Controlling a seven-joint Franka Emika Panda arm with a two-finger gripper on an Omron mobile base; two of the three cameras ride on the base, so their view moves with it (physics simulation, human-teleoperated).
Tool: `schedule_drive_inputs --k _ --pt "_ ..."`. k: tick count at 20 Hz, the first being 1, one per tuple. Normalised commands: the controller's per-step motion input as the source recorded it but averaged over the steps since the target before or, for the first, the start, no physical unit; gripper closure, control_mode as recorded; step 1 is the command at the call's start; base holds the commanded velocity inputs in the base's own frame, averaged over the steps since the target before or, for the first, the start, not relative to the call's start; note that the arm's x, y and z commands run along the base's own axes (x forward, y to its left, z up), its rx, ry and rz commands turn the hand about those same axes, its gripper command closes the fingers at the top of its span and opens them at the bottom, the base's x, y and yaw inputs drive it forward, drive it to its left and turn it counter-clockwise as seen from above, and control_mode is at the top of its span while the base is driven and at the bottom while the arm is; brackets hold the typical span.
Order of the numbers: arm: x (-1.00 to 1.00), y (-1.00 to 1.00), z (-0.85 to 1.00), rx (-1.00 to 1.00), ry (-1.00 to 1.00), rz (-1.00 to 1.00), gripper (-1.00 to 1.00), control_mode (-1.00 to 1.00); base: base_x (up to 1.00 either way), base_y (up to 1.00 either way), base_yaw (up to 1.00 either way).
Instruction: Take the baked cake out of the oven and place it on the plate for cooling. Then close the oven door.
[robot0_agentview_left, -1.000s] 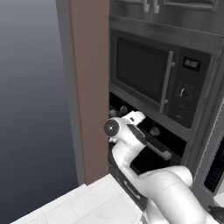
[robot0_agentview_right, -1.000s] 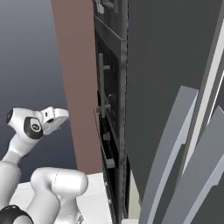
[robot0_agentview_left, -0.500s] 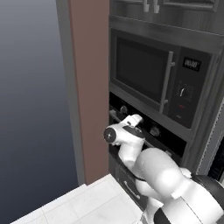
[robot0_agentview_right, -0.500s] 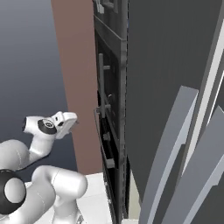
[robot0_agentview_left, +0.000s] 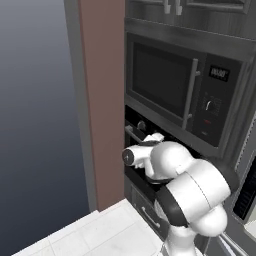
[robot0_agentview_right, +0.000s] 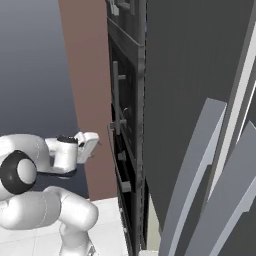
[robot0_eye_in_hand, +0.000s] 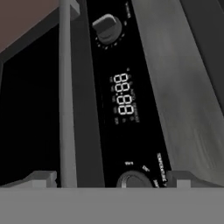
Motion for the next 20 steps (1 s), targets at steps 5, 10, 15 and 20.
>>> schedule_drive_inputs --k 5,10,15,20 --pt "0.28 -0.12 -0.36 -0.1 0.0 -0.05 -1.0 -1.0 0.0 0.0 0.0" --pt "0.33 -0.11 -0.37 -0.08 0.01 -0.04 -1.0 -1.0 0.0 0.0 0.0" --pt "0.35 -0.05 -0.33 -0.06 0.03 -0.04 -1.0 -1.0 0.0 0.0 0.0" --pt "0.39 -0.01 -0.32 -0.06 0.02 -0.05 -1.0 -1.0 0.0 0.0 0.0"
